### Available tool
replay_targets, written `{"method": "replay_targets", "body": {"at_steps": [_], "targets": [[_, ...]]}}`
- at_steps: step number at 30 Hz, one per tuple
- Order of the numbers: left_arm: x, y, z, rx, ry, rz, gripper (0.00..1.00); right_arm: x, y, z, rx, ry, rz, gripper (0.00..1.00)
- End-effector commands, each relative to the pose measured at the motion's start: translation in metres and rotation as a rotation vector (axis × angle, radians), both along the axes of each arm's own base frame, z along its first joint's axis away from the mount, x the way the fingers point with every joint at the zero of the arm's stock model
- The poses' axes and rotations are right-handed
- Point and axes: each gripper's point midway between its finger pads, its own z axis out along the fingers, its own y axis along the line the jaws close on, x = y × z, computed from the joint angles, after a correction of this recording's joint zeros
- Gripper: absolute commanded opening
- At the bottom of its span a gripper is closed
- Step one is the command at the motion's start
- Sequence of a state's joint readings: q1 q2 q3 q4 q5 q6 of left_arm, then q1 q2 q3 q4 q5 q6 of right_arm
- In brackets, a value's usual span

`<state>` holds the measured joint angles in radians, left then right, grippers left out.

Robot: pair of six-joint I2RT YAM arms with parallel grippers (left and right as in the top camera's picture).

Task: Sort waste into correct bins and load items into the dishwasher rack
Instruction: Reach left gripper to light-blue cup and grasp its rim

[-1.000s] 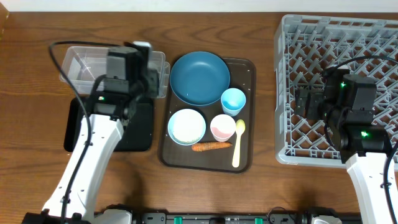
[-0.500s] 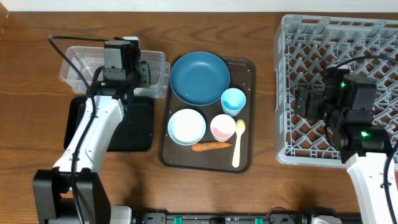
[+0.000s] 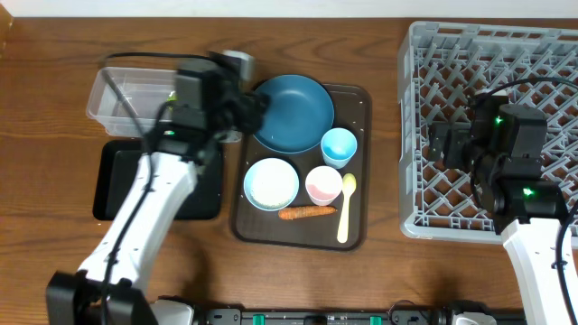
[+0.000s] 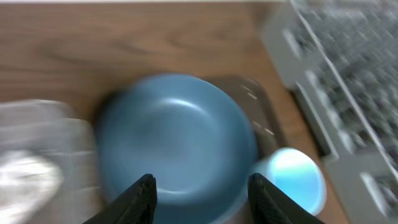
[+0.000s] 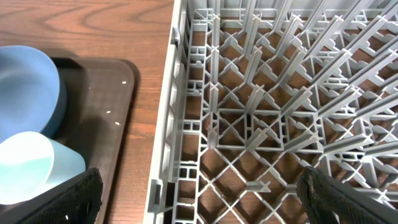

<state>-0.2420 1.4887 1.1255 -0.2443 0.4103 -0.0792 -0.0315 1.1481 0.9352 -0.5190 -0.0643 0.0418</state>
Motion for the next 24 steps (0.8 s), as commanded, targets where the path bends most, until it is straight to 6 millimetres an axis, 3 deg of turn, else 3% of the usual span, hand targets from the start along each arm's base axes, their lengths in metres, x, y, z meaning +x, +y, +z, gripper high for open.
{"method": "replay_targets", "body": {"at_steps": [1, 3, 9, 10, 14, 20, 24], "targets": [[-0.005, -0.034, 0.0, -0.028, 0.034, -0.088, 0.5, 0.004, 0.007, 0.007, 0.013, -0.017, 0.014, 0.99], [-0.003, -0.043, 0.007, -0.009, 0.049, -0.096, 0.5, 0.004, 0.007, 0.007, 0.013, -0.016, 0.014, 0.99], [0.025, -0.044, 0.042, 0.106, 0.104, -0.026, 0.53, 0.003, 0.007, 0.007, 0.013, -0.016, 0.014, 0.99], [0.027, -0.045, 0.042, 0.116, 0.13, -0.027, 0.57, 0.004, 0.007, 0.007, 0.013, -0.016, 0.014, 0.99], [0.02, -0.055, 0.016, 0.137, 0.277, -0.071, 0.58, 0.002, 0.007, 0.006, 0.013, -0.009, 0.014, 0.99], [-0.006, -0.08, -0.031, 0.192, 0.429, -0.147, 0.72, 0.001, 0.007, 0.004, 0.012, -0.001, 0.014, 0.99], [-0.017, -0.099, -0.049, 0.219, 0.465, -0.193, 0.72, 0.0, 0.007, 0.004, 0.013, 0.003, 0.014, 0.99]]}}
